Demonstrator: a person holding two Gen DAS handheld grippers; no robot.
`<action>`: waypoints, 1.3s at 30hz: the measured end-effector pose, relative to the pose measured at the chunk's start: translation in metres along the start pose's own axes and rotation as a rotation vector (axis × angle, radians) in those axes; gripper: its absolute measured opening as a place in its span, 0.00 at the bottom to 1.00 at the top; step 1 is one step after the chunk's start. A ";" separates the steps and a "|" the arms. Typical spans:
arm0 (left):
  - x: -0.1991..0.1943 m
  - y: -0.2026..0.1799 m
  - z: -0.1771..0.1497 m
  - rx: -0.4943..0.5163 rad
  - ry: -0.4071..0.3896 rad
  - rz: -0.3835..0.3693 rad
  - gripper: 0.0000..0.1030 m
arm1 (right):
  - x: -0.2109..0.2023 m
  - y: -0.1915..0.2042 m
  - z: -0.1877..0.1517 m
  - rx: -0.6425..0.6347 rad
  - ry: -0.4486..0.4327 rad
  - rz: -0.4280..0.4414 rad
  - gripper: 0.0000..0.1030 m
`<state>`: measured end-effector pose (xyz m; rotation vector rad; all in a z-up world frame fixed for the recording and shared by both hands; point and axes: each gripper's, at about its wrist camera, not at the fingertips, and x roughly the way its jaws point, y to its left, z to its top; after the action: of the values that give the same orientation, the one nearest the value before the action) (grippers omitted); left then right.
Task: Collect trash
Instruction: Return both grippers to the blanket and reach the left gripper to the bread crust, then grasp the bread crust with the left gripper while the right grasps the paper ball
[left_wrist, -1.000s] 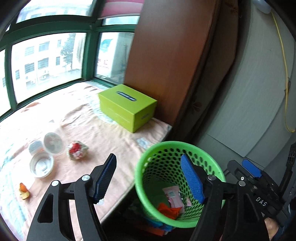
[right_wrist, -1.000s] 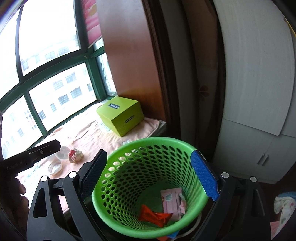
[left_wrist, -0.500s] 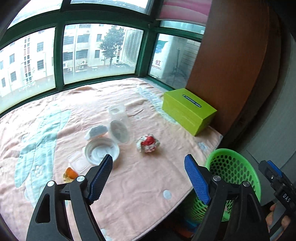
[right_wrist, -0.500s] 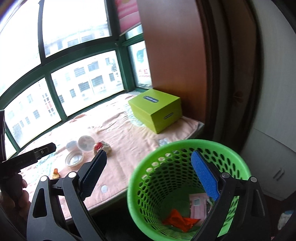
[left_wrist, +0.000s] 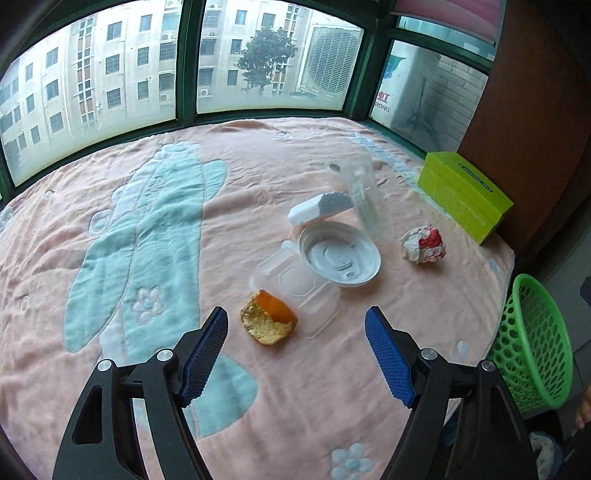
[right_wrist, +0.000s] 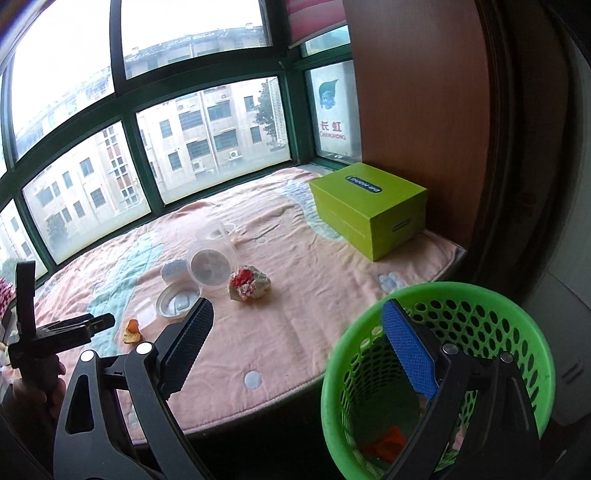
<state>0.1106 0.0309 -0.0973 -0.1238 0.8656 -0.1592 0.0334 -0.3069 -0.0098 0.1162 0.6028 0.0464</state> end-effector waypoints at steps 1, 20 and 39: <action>0.005 0.005 -0.002 0.005 0.014 0.001 0.71 | 0.002 0.003 0.000 -0.005 0.004 0.003 0.89; 0.069 0.020 -0.008 0.122 0.146 -0.058 0.61 | 0.051 0.030 -0.002 -0.028 0.109 0.033 0.89; 0.064 0.031 -0.004 0.071 0.118 -0.082 0.24 | 0.090 0.031 -0.008 0.003 0.193 0.050 0.89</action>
<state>0.1508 0.0486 -0.1530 -0.0845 0.9718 -0.2757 0.1028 -0.2679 -0.0632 0.1303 0.7930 0.1062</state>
